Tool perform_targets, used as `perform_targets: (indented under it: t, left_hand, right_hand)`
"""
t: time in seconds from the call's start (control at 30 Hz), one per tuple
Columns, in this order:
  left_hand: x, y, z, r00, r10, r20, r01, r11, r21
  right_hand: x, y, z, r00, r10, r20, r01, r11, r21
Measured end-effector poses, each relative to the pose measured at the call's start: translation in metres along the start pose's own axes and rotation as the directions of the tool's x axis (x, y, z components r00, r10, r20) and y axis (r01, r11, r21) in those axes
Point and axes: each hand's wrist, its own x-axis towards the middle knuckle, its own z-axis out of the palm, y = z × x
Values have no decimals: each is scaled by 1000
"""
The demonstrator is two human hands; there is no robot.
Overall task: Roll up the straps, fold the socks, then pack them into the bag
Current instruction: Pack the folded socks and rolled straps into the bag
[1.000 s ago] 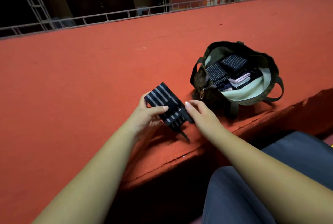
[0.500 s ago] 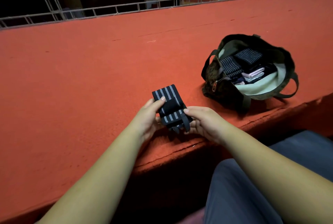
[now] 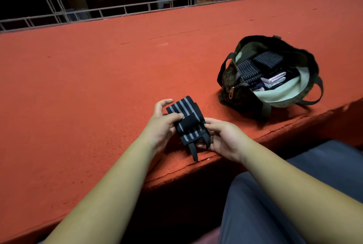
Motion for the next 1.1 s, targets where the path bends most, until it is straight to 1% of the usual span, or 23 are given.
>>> perform_targets:
  t: [0.1,0.23,0.4,0.47,0.6,0.63,0.7,0.73,0.8,0.87,0.97,1.03,1.1]
  left_hand:
    - [1,6,4,998,15,67,-15,1000,7]
    - [2,13,13,990,-9,142,5,1000,31]
    - [4,15,34,986,8,164,-10,1000,12]
    - [5,15,43,983,-6,181,5,1000,3]
    - [9,23,65,986,-3,164,1,1000,13]
    - [9,26,73,987,6,158,-8,1000,14]
    - [12,34,89,986,35,165,-38,999,12]
    - [12,37,97,983,51,174,-55,998,15]
    - [16,46,116,977,82,197,-90,995,34]
    - [21,56,135,969,118,218,-135,989,62]
    - [35,69,165,960,162,228,-203,964,173]
    - [45,77,186,957,125,261,-185,958,218]
    - [56,83,206,936,48,349,-131,967,217]
  right_hand:
    - [-6,-7,-5,999,-32,3,32,998,-52]
    - [-16,-23,-12,998,-61,-2,61,991,-120]
    - [-30,-35,-18,996,-89,-13,86,985,-149]
    - [-38,-40,-21,996,-91,-17,86,982,-169]
    - [-56,-65,-26,996,-66,-58,50,969,-242]
    - [-62,-74,-26,995,-64,-78,39,958,-286]
    - [-75,-93,-24,986,-116,-121,50,894,-446]
    - [-81,-101,-22,975,-170,-143,71,850,-521]
    - [-90,-117,-26,938,-293,-183,125,781,-612]
    - [-96,-132,-35,905,-370,-212,159,755,-636]
    - [-99,-154,-54,868,-415,-272,199,793,-577]
    - [-98,-168,-67,844,-453,-286,241,798,-553]
    - [-96,-182,-83,840,-480,-255,271,776,-570]
